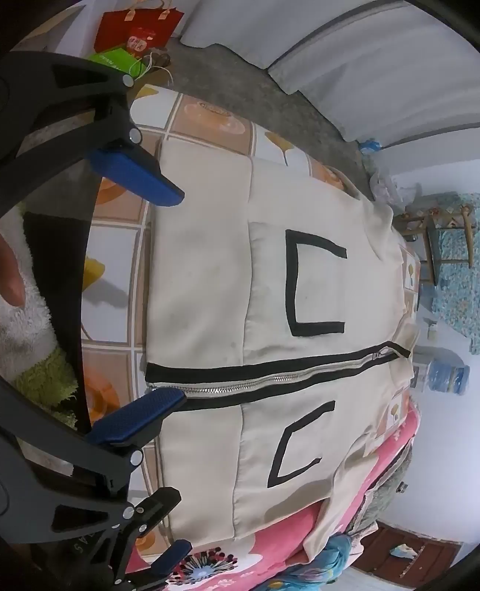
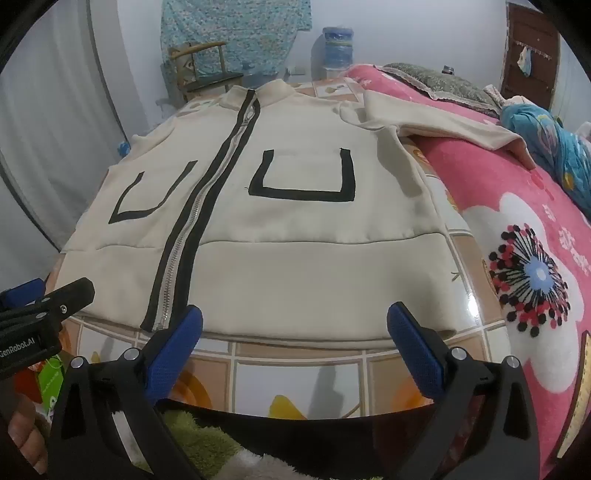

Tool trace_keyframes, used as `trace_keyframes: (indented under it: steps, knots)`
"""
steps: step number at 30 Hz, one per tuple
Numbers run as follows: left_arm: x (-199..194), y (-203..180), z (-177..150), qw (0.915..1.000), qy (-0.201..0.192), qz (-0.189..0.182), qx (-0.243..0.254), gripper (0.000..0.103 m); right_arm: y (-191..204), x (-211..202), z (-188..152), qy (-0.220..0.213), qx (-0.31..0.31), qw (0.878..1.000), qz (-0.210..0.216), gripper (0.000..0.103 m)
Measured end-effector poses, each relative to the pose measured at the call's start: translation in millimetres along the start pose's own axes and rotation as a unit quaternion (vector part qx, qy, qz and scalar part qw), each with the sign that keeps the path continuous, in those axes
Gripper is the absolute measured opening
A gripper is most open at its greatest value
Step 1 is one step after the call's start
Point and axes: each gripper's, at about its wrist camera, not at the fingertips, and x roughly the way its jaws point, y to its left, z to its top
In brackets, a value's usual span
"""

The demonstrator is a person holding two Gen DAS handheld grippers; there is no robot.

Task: Fold large clothes

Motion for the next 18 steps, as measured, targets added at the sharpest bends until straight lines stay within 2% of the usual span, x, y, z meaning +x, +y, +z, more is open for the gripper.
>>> trace_keyframes:
  steps: [18]
  knots:
    - [0.2, 0.2, 0.2, 1.0, -0.002, -0.003, -0.004, 0.095, 1.8, 6.0, -0.7, 0.012, -0.006, 1.0, -0.007, 0.097]
